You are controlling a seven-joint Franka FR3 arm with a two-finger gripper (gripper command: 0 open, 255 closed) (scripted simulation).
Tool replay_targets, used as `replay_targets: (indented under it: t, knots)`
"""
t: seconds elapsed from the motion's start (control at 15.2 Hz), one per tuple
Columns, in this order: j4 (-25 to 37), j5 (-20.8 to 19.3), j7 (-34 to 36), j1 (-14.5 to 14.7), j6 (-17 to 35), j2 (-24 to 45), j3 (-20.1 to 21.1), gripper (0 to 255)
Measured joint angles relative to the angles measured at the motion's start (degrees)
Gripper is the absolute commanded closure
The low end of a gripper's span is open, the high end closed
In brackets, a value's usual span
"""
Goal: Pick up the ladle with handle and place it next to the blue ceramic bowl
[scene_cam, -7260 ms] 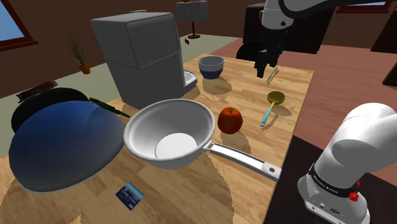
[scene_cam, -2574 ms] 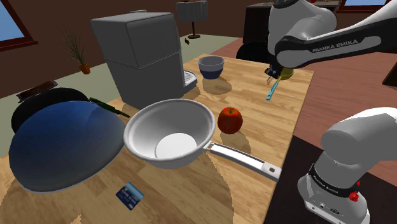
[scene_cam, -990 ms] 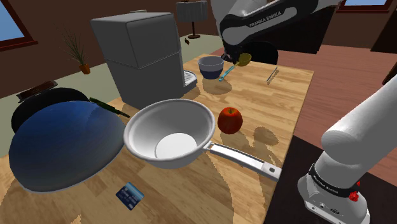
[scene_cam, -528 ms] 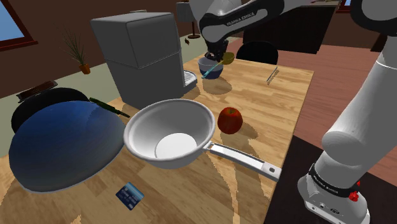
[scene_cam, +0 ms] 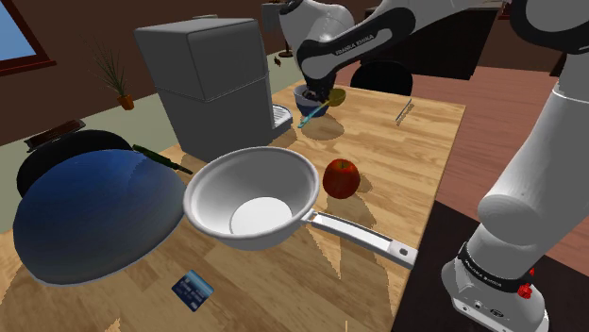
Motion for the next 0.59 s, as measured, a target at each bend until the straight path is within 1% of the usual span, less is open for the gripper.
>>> replay_targets:
  t: [0.59]
  knots:
    - [-4.1,-2.4,3.9,0.0,5.0,2.2,-0.3,255]
